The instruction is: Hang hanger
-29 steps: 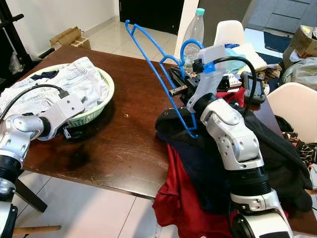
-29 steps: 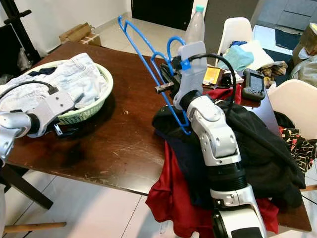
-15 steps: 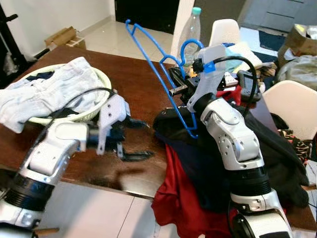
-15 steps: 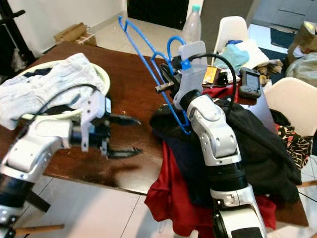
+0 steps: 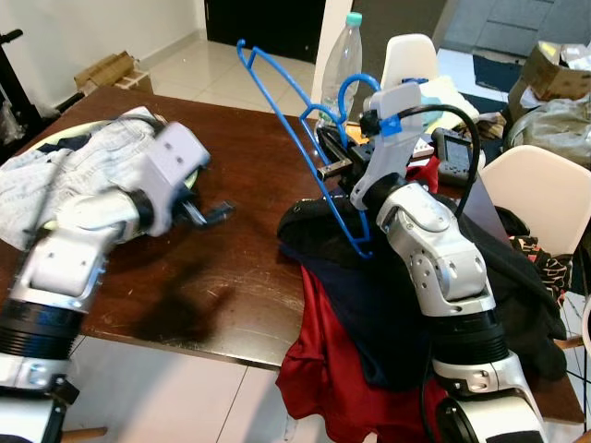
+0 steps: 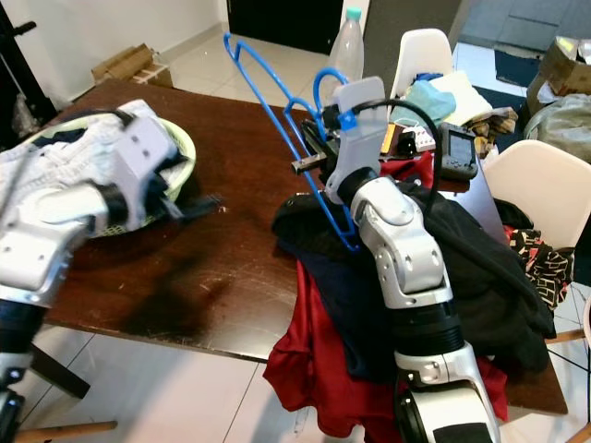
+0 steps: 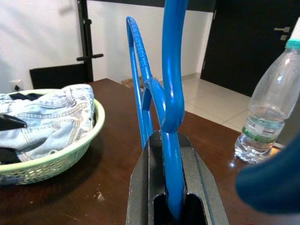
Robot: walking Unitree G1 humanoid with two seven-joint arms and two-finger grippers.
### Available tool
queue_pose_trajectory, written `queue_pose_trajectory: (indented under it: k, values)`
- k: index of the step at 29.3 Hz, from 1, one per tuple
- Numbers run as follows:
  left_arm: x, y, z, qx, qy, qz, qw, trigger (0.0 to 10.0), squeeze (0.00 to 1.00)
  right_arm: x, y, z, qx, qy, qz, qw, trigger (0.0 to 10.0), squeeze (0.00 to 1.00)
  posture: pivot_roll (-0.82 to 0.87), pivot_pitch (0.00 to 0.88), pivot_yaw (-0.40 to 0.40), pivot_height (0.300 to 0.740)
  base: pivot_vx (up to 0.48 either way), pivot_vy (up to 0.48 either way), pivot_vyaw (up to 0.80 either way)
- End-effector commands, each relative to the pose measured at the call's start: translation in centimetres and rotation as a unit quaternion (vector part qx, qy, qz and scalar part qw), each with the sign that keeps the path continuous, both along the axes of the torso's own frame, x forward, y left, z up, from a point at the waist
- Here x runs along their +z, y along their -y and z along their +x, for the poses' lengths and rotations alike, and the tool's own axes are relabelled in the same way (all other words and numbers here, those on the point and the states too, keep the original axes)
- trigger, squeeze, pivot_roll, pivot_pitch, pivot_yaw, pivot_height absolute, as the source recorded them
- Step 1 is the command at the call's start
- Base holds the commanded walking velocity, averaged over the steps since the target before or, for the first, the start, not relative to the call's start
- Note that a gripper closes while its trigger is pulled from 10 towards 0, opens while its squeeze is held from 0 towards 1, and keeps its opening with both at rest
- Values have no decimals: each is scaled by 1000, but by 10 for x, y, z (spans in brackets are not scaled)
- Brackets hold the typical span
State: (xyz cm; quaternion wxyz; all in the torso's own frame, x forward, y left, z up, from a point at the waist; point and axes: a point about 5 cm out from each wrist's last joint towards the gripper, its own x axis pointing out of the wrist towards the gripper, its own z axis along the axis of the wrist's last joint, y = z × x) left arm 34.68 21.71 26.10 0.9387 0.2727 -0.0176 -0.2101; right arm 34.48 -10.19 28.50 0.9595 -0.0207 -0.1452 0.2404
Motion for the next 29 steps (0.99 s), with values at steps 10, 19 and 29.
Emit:
queue_pose_trajectory:
  k: [10, 19, 29]
  values:
    - [-52, -52, 1, 153, -137, 1, 979, 10000, 0, 0, 4, 0, -7, -2, -2, 1000, 10000, 0, 141, 148, -94, 740, 0, 0, 0]
    - [-89, -36, -14, 66, -294, -3, 954, 10000, 0, 3, 7, -1, -13, 3, -3, 1000, 10000, 0, 129, 141, -88, 740, 0, 0, 0]
    - [-91, 0, -63, -194, -398, 12, 897, 10000, 0, 4, 9, 0, -16, 6, -3, 1000, 10000, 0, 132, 136, -82, 740, 0, 0, 0]
